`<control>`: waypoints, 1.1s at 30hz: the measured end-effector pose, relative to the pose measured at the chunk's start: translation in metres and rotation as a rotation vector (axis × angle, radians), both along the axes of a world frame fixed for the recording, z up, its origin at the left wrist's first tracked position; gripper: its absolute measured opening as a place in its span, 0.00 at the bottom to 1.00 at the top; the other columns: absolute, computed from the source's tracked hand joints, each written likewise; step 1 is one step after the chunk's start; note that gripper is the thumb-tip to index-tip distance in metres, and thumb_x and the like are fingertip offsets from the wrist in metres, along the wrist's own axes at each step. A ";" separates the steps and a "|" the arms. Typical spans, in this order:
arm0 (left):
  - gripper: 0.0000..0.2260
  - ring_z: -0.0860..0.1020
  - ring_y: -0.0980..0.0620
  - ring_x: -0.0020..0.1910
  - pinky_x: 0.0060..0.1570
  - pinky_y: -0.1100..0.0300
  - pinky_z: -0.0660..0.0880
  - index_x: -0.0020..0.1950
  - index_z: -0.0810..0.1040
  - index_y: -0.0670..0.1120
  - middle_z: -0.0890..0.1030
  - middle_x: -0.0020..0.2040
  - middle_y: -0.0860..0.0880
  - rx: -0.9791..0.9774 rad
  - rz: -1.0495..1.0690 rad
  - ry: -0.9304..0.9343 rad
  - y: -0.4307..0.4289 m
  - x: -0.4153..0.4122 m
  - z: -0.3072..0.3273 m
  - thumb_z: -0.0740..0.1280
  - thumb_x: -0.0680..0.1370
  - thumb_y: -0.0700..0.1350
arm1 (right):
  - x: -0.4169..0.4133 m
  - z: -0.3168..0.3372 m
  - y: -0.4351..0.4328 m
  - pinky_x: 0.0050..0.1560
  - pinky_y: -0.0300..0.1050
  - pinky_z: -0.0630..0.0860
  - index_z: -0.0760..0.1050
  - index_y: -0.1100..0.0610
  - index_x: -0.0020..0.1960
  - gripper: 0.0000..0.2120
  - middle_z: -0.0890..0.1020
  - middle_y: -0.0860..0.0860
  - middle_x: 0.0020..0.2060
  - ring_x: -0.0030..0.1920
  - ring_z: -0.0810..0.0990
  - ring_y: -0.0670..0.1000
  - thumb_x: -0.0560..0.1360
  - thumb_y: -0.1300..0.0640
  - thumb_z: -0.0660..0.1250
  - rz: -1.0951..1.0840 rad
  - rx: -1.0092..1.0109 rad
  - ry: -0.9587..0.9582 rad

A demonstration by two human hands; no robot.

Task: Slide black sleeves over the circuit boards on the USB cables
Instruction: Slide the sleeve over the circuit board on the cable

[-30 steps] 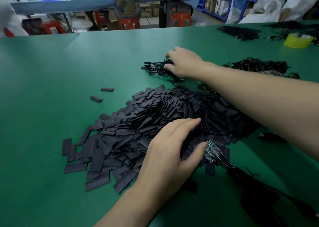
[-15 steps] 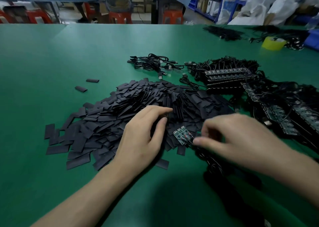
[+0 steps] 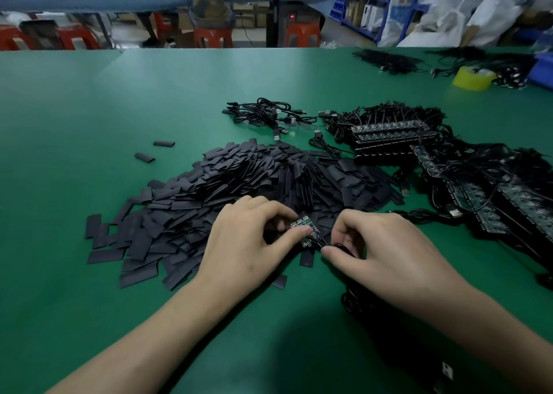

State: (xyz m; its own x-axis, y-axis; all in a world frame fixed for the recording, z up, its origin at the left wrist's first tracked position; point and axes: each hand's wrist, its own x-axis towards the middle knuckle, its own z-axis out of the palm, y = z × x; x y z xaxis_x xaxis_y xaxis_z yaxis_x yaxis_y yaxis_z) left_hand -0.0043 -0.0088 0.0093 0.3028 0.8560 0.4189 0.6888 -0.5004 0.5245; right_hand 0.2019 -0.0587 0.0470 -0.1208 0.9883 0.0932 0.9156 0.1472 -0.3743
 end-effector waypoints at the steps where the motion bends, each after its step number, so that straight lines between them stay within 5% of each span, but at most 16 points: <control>1: 0.12 0.77 0.59 0.45 0.51 0.53 0.75 0.50 0.83 0.58 0.80 0.40 0.61 -0.040 -0.007 -0.058 0.000 -0.001 -0.001 0.70 0.74 0.64 | 0.001 -0.001 0.000 0.38 0.43 0.76 0.73 0.44 0.41 0.11 0.80 0.43 0.35 0.37 0.78 0.43 0.73 0.39 0.70 0.005 -0.021 0.064; 7: 0.09 0.81 0.56 0.40 0.45 0.66 0.76 0.50 0.83 0.56 0.83 0.40 0.56 -0.226 -0.142 -0.438 -0.001 0.000 -0.002 0.79 0.73 0.46 | 0.006 0.009 0.019 0.38 0.32 0.72 0.75 0.41 0.47 0.17 0.81 0.40 0.43 0.42 0.80 0.40 0.67 0.32 0.68 0.072 -0.060 0.308; 12: 0.12 0.79 0.55 0.38 0.41 0.56 0.77 0.54 0.83 0.55 0.84 0.40 0.51 -0.287 -0.137 -0.677 0.002 -0.003 -0.001 0.79 0.73 0.45 | -0.001 0.009 0.052 0.36 0.35 0.68 0.77 0.50 0.39 0.10 0.78 0.41 0.31 0.32 0.74 0.40 0.77 0.46 0.71 0.212 -0.231 0.405; 19: 0.06 0.84 0.58 0.36 0.34 0.73 0.74 0.45 0.85 0.50 0.87 0.38 0.50 -0.397 -0.172 -0.776 0.004 -0.002 0.003 0.74 0.76 0.38 | -0.009 -0.011 0.054 0.41 0.47 0.70 0.82 0.54 0.43 0.10 0.84 0.58 0.38 0.36 0.76 0.47 0.80 0.51 0.69 0.251 -0.141 0.708; 24: 0.03 0.84 0.58 0.34 0.34 0.72 0.75 0.45 0.85 0.45 0.87 0.37 0.49 -0.452 -0.223 -0.845 0.003 0.000 0.007 0.74 0.73 0.40 | -0.010 -0.016 0.052 0.36 0.33 0.71 0.81 0.62 0.43 0.13 0.81 0.47 0.33 0.33 0.76 0.43 0.76 0.52 0.69 0.271 -0.181 0.891; 28: 0.05 0.83 0.58 0.33 0.35 0.71 0.76 0.45 0.84 0.44 0.86 0.37 0.48 -0.505 -0.253 -0.883 0.002 0.002 0.009 0.73 0.71 0.42 | -0.009 -0.018 0.049 0.39 0.42 0.75 0.80 0.65 0.46 0.14 0.84 0.53 0.37 0.35 0.79 0.47 0.74 0.53 0.70 0.252 -0.320 1.100; 33: 0.03 0.82 0.55 0.32 0.36 0.68 0.78 0.42 0.85 0.45 0.85 0.35 0.46 -0.523 -0.253 -0.992 0.002 0.001 0.012 0.73 0.69 0.41 | 0.005 -0.010 0.055 0.38 0.39 0.76 0.83 0.52 0.39 0.08 0.83 0.51 0.35 0.35 0.79 0.46 0.74 0.49 0.71 0.222 -0.395 1.102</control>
